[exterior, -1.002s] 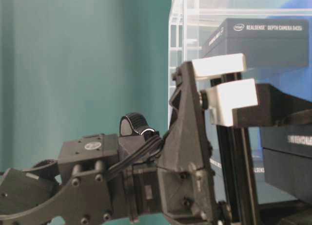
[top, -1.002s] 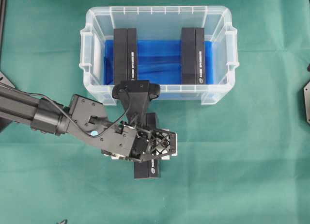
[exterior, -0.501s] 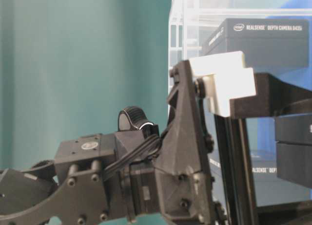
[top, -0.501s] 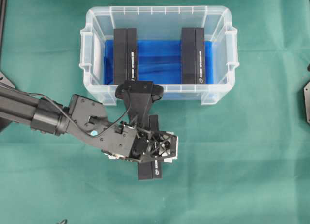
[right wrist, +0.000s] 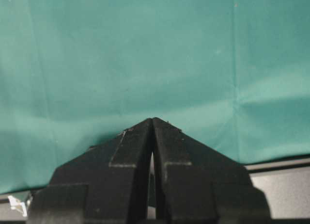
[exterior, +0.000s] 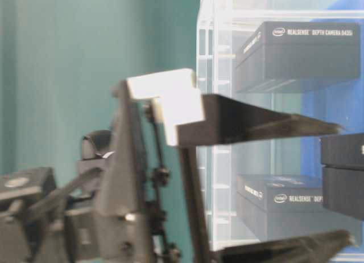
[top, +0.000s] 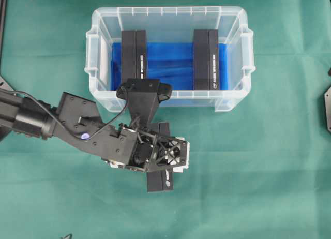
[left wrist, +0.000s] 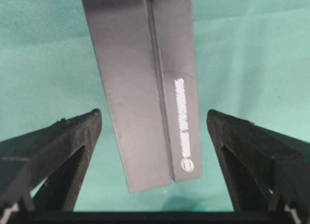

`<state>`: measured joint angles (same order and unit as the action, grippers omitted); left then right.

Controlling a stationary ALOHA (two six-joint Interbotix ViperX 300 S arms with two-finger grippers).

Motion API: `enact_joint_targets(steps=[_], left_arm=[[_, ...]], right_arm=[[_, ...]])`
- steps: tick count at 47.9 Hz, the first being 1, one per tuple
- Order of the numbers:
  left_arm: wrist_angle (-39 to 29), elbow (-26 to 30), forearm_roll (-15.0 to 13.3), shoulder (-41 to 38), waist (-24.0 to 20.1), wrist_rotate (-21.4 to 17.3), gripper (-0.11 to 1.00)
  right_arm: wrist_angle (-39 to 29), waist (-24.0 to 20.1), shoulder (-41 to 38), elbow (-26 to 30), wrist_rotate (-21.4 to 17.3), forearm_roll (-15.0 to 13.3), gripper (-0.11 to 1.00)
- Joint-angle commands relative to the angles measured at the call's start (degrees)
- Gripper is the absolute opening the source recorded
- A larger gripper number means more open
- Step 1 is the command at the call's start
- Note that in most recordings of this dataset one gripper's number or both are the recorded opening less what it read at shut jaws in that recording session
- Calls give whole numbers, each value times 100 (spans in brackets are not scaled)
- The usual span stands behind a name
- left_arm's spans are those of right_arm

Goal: Take the box out of the case with the left arm.
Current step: 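Carry the box toward the front and lower it onto the table, then open the left gripper, release the box, and retract left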

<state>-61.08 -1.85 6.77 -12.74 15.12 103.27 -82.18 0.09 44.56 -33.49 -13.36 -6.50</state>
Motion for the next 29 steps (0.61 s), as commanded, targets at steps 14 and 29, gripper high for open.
enact_joint_targets(steps=[14,29], left_arm=[[-686,765,35,299,-62,-325,86],[-721,624,53,369,-44,-334,86]], right_arm=[[26,0,-26,70,0,-18,2],[18,9,-26,62,0,-26,2]])
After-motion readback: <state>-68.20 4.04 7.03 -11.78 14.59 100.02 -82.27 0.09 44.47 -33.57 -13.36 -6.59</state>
